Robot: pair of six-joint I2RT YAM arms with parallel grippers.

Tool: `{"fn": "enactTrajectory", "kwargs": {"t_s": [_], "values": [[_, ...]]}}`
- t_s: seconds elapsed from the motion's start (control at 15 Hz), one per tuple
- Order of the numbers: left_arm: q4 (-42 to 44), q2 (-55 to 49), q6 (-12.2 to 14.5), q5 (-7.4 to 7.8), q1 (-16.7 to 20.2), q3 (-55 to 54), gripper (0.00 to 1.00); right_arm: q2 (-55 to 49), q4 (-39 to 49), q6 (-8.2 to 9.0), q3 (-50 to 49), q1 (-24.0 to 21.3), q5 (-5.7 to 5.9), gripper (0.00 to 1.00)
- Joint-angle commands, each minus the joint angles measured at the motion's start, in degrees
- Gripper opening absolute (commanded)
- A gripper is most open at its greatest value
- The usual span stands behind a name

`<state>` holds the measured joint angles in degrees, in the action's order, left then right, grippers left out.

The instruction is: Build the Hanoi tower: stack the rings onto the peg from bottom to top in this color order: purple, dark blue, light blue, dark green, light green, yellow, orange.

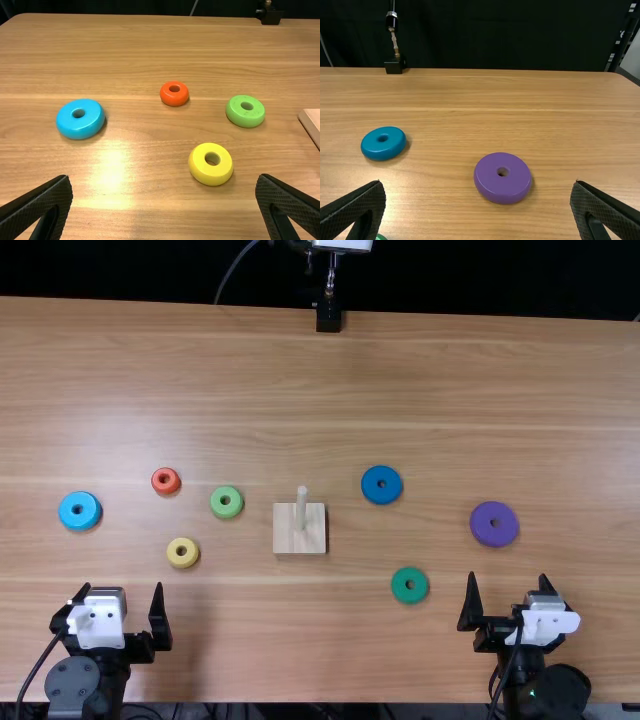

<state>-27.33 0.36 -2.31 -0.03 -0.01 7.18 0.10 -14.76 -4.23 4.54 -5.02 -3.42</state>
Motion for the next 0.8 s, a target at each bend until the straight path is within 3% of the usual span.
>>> {"fn": "enactTrajectory", "kwargs": {"t_s": [0.0,0.07,0.27,0.53,0.73], "values": [[-3.89,-0.36,0.09,-0.39,-0.08,-6.65,1.0,-0.1,-3.97,0.01,-3.83,-0.35,-0.38,1.0],[-3.78,-0.36,0.09,-0.39,-0.08,-6.65,1.0,-0.1,-2.07,-0.31,-3.13,-0.43,-0.27,1.0],[-3.78,-0.36,0.09,-0.39,-0.08,-6.65,1.0,-0.1,14.28,-0.52,4.08,-0.7,0.15,1.0],[-3.89,-0.36,0.09,-0.39,-0.08,-6.65,1.0,-0.1,14.07,-0.83,15.77,-5.0,-0.06,1.0],[-3.78,-0.36,0.09,-0.39,-0.08,-6.56,1.0,13.52,10.59,-0.2,29.21,-5.88,-0.17,1.0]]}}
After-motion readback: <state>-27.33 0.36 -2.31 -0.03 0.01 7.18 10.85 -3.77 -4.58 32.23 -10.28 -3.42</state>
